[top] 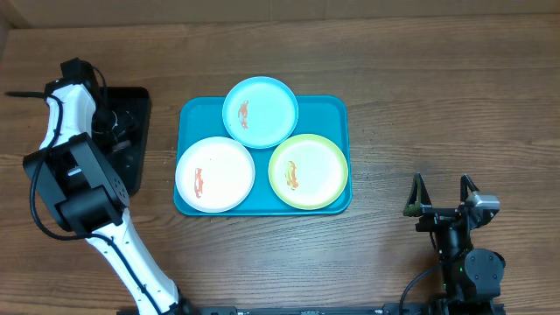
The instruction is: Clean dirty plates on tray and stack at the side
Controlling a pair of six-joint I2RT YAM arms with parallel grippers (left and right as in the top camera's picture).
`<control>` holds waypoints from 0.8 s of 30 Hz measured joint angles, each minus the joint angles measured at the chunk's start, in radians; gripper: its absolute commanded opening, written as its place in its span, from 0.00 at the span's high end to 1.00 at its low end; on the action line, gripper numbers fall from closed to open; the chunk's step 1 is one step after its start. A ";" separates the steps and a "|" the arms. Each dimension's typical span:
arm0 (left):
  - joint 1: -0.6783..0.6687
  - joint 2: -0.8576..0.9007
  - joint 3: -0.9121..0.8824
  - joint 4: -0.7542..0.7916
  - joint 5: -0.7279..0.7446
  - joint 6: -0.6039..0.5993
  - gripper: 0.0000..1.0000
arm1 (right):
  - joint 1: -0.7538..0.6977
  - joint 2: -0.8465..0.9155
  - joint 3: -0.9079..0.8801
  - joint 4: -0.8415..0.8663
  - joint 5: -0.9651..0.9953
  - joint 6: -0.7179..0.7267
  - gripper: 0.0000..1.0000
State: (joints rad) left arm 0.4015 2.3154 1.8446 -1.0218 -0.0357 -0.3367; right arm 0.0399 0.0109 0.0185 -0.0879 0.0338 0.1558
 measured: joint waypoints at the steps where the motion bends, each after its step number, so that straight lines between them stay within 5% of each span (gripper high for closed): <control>1: 0.000 0.000 0.000 -0.008 0.005 0.003 0.55 | 0.000 0.000 0.000 0.000 0.000 0.000 0.00; 3: 0.000 0.000 0.000 -0.026 0.010 0.011 0.51 | 0.000 0.000 0.000 0.000 0.000 0.000 0.00; 7: 0.000 0.000 0.000 -0.053 0.017 0.027 0.00 | 0.000 0.000 0.000 0.000 0.000 0.000 0.00; 20: 0.005 0.000 0.000 0.057 -0.041 0.027 0.02 | 0.000 0.000 0.000 0.000 0.000 0.000 0.00; 24: 0.005 0.000 0.000 0.093 -0.040 0.031 0.22 | 0.000 0.000 0.000 0.000 0.000 0.000 0.00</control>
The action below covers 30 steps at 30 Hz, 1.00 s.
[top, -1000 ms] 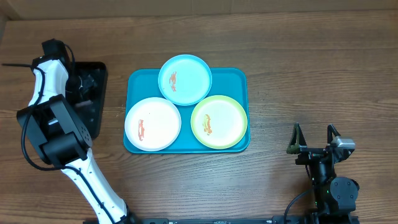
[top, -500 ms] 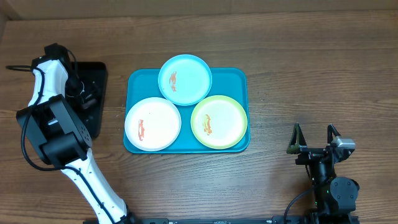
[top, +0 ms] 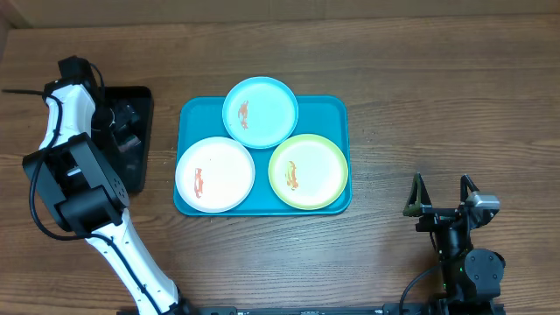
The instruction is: Clean dirty plates on tray and stack at the side
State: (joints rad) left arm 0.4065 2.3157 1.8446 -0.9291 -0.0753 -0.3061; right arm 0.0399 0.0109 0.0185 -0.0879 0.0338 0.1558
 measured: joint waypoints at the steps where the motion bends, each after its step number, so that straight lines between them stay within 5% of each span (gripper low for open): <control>1: 0.000 0.000 0.000 0.012 0.000 0.002 0.26 | 0.000 0.000 0.000 0.000 0.000 0.000 0.00; 5: 0.000 0.000 0.000 0.055 0.000 0.004 0.39 | 0.000 0.000 0.000 0.000 0.000 0.000 0.00; 9: 0.000 0.000 0.000 0.089 0.000 0.003 0.85 | 0.000 0.000 0.000 0.000 0.000 0.000 0.00; 11: 0.000 0.000 0.000 0.097 0.000 0.003 0.96 | 0.000 0.000 0.000 0.001 0.000 0.000 0.00; 12: 0.000 0.000 0.000 0.099 0.000 0.005 0.95 | 0.000 0.000 0.000 0.000 0.000 0.000 0.00; 13: 0.000 0.000 0.000 0.100 0.000 0.002 0.83 | 0.000 0.000 0.000 0.000 0.000 0.000 0.00; 16: 0.000 0.000 0.000 0.096 0.000 0.005 0.03 | 0.000 0.000 0.000 0.000 0.000 0.000 0.00; 27: 0.000 0.000 0.000 0.117 -0.019 0.002 0.00 | 0.000 0.000 0.000 0.000 0.000 0.000 0.00; 30: 0.000 0.000 0.000 0.135 -0.035 0.000 0.28 | 0.000 0.000 0.000 0.000 0.000 0.000 0.00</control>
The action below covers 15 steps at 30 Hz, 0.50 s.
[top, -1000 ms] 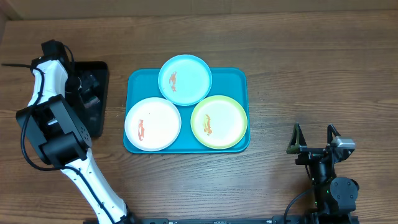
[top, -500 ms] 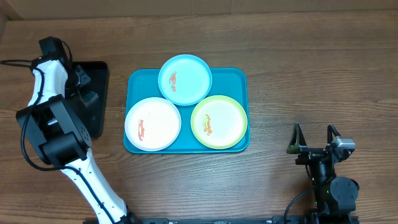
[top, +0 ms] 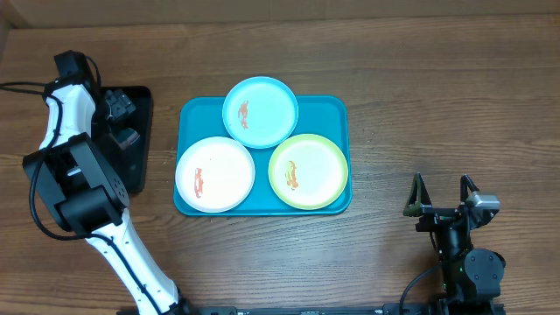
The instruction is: Clean dirty plates on tray and stack at the side
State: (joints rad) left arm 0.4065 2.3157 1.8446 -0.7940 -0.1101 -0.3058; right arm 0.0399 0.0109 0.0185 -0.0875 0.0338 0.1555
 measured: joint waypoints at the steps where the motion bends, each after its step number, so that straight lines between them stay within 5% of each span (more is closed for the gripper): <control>1: 0.000 0.000 0.000 0.003 -0.002 0.005 0.46 | 0.000 0.000 0.000 0.000 0.000 0.000 0.00; 4: 0.000 0.000 0.000 0.010 -0.008 0.000 0.78 | 0.000 0.000 0.000 -0.001 0.000 0.000 0.00; 7: 0.000 0.000 0.000 0.003 -0.011 -0.002 0.92 | 0.000 0.000 0.000 0.000 0.000 0.000 0.00; 8: 0.000 0.000 0.000 0.000 -0.011 0.002 0.87 | 0.000 0.000 0.000 0.000 0.000 0.000 0.00; 9: 0.000 0.000 0.000 -0.003 -0.011 0.005 0.68 | 0.000 0.000 0.000 0.000 0.000 0.000 0.00; 10: 0.000 0.000 0.000 -0.007 -0.011 0.004 0.25 | 0.000 0.000 0.000 0.000 0.000 0.000 0.00; 11: 0.000 0.000 0.000 -0.015 -0.013 0.006 0.10 | 0.000 0.000 0.000 0.000 0.000 0.000 0.00; 12: 0.000 0.000 0.000 -0.023 -0.014 0.006 0.00 | 0.000 0.000 0.000 0.000 0.000 0.000 0.00; 15: 0.000 0.000 0.000 -0.058 -0.015 0.006 0.00 | 0.000 0.000 0.000 0.000 0.000 0.000 0.00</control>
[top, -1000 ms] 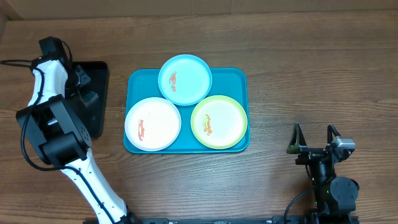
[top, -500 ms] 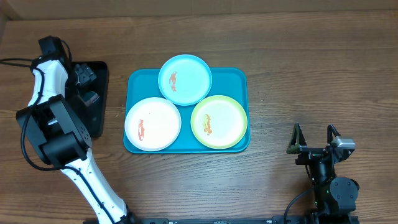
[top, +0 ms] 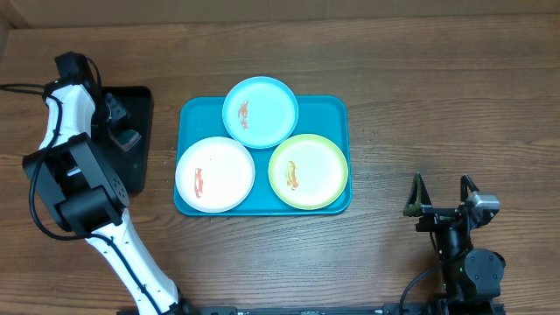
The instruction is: Clean dirty plates on tray and stack at the side
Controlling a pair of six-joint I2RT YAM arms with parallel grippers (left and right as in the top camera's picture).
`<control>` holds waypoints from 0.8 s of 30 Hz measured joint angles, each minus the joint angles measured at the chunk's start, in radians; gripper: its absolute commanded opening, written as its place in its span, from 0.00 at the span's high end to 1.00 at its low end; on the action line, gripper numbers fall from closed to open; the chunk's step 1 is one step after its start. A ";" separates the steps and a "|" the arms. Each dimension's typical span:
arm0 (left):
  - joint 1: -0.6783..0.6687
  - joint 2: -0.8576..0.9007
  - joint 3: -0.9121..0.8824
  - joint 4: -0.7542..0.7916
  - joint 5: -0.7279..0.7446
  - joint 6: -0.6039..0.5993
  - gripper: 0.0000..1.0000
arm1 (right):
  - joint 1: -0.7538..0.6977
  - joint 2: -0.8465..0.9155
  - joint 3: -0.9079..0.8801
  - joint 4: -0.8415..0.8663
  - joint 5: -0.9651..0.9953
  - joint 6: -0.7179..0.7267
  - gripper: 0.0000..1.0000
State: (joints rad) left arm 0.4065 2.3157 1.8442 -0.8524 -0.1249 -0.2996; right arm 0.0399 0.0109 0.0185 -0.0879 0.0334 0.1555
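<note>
Three plates lie on the teal tray (top: 337, 109): a light blue one (top: 267, 105) at the back, a white one (top: 223, 171) front left and a green one (top: 319, 166) front right. Each carries a small orange-red smear. My left gripper (top: 121, 121) hangs over the black box (top: 140, 166) left of the tray, with its dark fingers spread apart. What lies between them is not clear. At the front right my right gripper (top: 442, 188) stands open and empty, well away from the tray.
The white left arm (top: 66, 114) runs along the table's left edge, beside the black box. Bare wooden table lies right of the tray and behind it. The right arm's base (top: 472, 267) is at the front right edge.
My left gripper was over the black box with its fingers close together. Then its fingers stood further apart, and at the last earlier moment they were spread wide, with the wrist slightly further back, as now. The plates, the tray and my right arm have not moved.
</note>
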 measured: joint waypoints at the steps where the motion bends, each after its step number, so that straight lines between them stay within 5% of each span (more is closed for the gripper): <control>1: 0.000 0.000 0.000 -0.017 0.000 -0.003 0.00 | 0.000 0.000 0.000 0.000 0.000 0.000 0.00; 6: 0.000 0.000 0.000 -0.100 0.026 -0.004 0.05 | 0.000 0.000 0.000 0.000 0.000 0.000 0.00; 10: 0.000 0.000 0.000 -0.136 0.065 -0.011 0.48 | 0.000 0.000 0.000 0.000 0.001 0.001 0.00; 12: 0.000 0.000 0.000 -0.143 0.078 -0.009 0.78 | 0.000 0.000 0.000 0.000 0.000 0.000 0.00; 14: 0.000 0.000 0.000 -0.143 0.084 -0.006 0.88 | 0.000 0.000 0.000 0.000 0.001 0.000 0.00; 15: -0.001 0.000 0.000 -0.143 0.085 -0.008 0.87 | 0.000 0.000 0.000 0.000 0.000 0.000 0.00; 17: -0.001 0.000 0.000 -0.143 0.088 -0.012 0.36 | 0.000 0.000 0.000 0.000 0.000 0.000 0.00; 18: -0.001 0.000 0.000 -0.144 0.088 -0.012 0.00 | 0.000 0.000 0.000 0.000 0.000 0.000 0.00; 24: -0.001 0.000 0.000 -0.169 0.089 -0.015 0.00 | 0.000 0.000 0.000 0.000 0.000 0.000 0.00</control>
State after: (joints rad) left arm 0.4057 2.3157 1.8446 -1.0214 -0.0364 -0.3149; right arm 0.0399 0.0109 0.0185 -0.0875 0.0338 0.1558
